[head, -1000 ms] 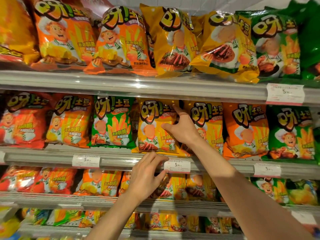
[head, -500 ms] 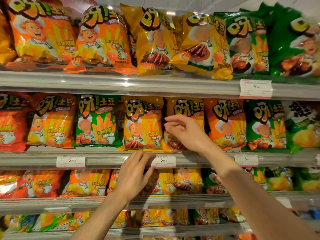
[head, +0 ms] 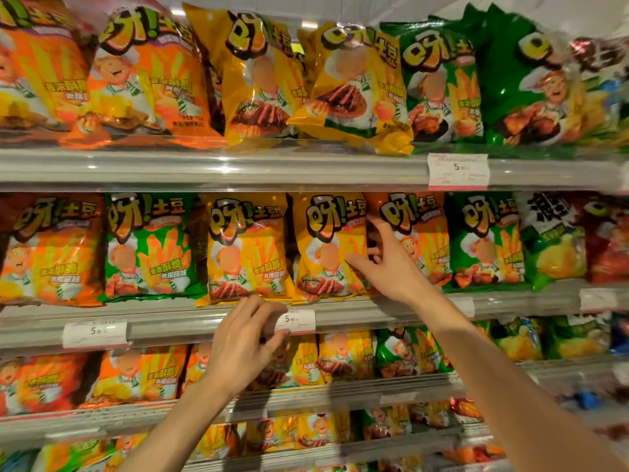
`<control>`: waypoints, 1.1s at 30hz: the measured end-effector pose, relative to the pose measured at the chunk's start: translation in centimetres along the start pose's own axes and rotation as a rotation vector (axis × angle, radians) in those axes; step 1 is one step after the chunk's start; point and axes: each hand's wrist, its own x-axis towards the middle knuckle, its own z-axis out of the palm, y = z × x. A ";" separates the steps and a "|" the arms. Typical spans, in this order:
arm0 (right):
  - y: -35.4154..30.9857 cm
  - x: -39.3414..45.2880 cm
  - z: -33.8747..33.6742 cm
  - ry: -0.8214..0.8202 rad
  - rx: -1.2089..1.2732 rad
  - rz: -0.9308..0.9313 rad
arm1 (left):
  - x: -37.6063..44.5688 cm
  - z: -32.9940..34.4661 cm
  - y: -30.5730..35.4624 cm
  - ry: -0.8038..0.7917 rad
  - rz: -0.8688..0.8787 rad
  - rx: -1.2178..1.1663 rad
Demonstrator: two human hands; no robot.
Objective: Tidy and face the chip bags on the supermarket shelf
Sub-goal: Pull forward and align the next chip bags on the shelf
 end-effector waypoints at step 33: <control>-0.4 -1.3 3.5 0.190 -0.065 -0.049 | -0.5 -0.2 -0.2 -0.019 -0.045 -0.061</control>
